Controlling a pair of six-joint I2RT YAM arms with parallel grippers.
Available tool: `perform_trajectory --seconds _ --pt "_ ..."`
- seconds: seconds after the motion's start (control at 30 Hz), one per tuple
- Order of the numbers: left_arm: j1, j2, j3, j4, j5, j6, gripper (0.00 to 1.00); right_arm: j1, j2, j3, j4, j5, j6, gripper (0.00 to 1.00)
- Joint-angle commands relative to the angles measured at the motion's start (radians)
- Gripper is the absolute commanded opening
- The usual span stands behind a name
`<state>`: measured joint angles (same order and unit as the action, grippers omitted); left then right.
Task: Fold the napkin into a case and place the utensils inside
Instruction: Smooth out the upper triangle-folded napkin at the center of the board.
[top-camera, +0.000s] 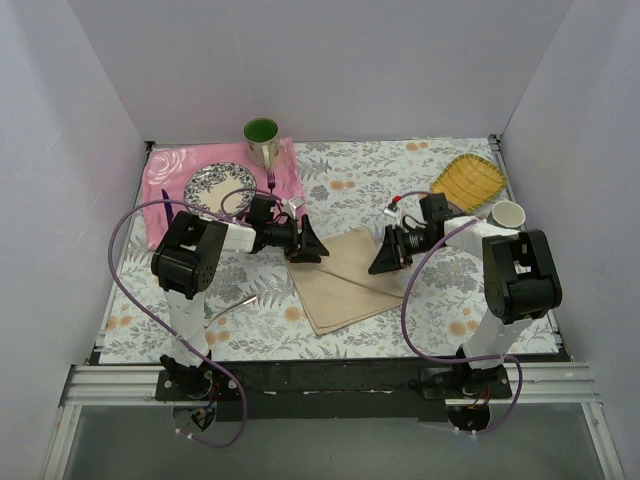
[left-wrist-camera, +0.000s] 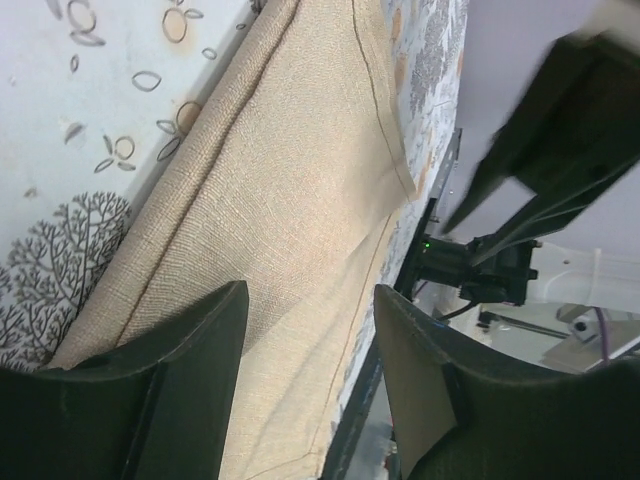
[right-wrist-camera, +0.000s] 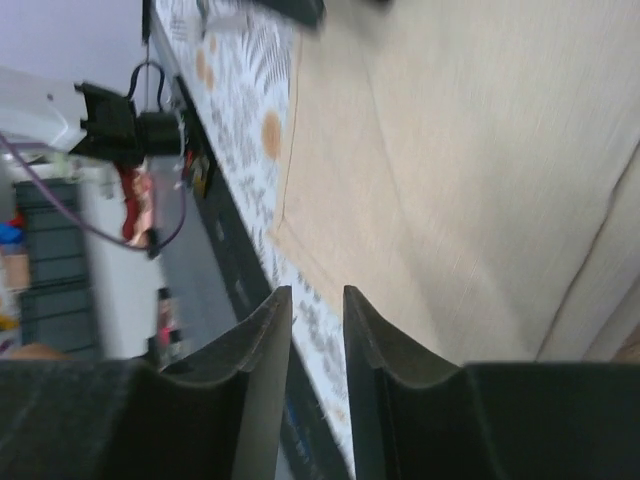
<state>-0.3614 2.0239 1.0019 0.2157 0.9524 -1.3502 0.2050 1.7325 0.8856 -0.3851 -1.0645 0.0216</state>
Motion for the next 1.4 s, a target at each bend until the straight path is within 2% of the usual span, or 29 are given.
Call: perform_trajectory --seconds 0.0,0.03,0.1,0.4,0.5,0.67,0.8,0.87,0.97,1.0,1.07,1.1,1.17,1.23,1.3,1.37 --pt "-0.016 -0.072 0.038 -0.09 -0.037 0.141 0.54 0.011 -0.028 0.208 -0.05 0.127 -0.1 0.31" --pt "-0.016 -0.094 0.038 -0.093 -0.027 0.152 0.54 0.014 -0.01 0.228 -0.057 0.193 -0.113 0.27" --pt "-0.016 -0.158 0.032 -0.104 -0.021 0.163 0.54 0.017 0.048 0.262 -0.055 0.225 -0.141 0.23" --pt "0.001 -0.309 0.035 -0.323 -0.072 0.312 0.54 0.051 0.168 0.302 -0.041 0.334 -0.192 0.2" --pt "0.016 -0.37 0.02 -0.372 -0.09 0.373 0.54 0.056 0.15 0.251 -0.047 0.357 -0.201 0.2" --pt "0.035 -0.482 -0.028 -0.443 -0.139 0.512 0.56 0.063 0.078 0.077 -0.014 0.362 -0.17 0.19" --pt "0.035 -0.466 0.01 -0.629 -0.175 0.727 0.56 0.065 0.016 0.015 -0.018 0.35 -0.175 0.2" --pt "0.015 -0.481 0.004 -0.664 -0.21 0.871 0.56 0.066 -0.043 0.019 -0.038 0.327 -0.205 0.23" --pt "-0.033 -0.577 -0.074 -0.656 -0.248 1.072 0.56 0.065 -0.175 0.013 -0.086 0.311 -0.342 0.39" --pt "-0.06 -0.6 -0.126 -0.642 -0.254 1.127 0.56 0.065 -0.213 -0.011 -0.084 0.336 -0.391 0.47" --pt "-0.089 -0.674 -0.183 -0.604 -0.279 1.23 0.56 0.066 -0.322 -0.045 -0.084 0.356 -0.527 0.52" --pt "-0.14 -0.688 -0.198 -0.596 -0.291 1.266 0.57 0.065 -0.347 -0.072 -0.078 0.366 -0.563 0.53" --pt "-0.197 -0.685 -0.209 -0.599 -0.331 1.321 0.56 0.074 -0.361 -0.07 -0.095 0.402 -0.623 0.52" --pt "-0.255 -0.656 -0.197 -0.611 -0.336 1.326 0.56 0.093 -0.308 -0.033 -0.153 0.436 -0.643 0.47" --pt "-0.293 -0.599 -0.192 -0.604 -0.349 1.321 0.54 0.094 -0.271 -0.013 -0.164 0.442 -0.629 0.42" --pt "-0.307 -0.553 -0.198 -0.582 -0.366 1.309 0.53 0.097 -0.24 -0.017 -0.137 0.452 -0.611 0.41"
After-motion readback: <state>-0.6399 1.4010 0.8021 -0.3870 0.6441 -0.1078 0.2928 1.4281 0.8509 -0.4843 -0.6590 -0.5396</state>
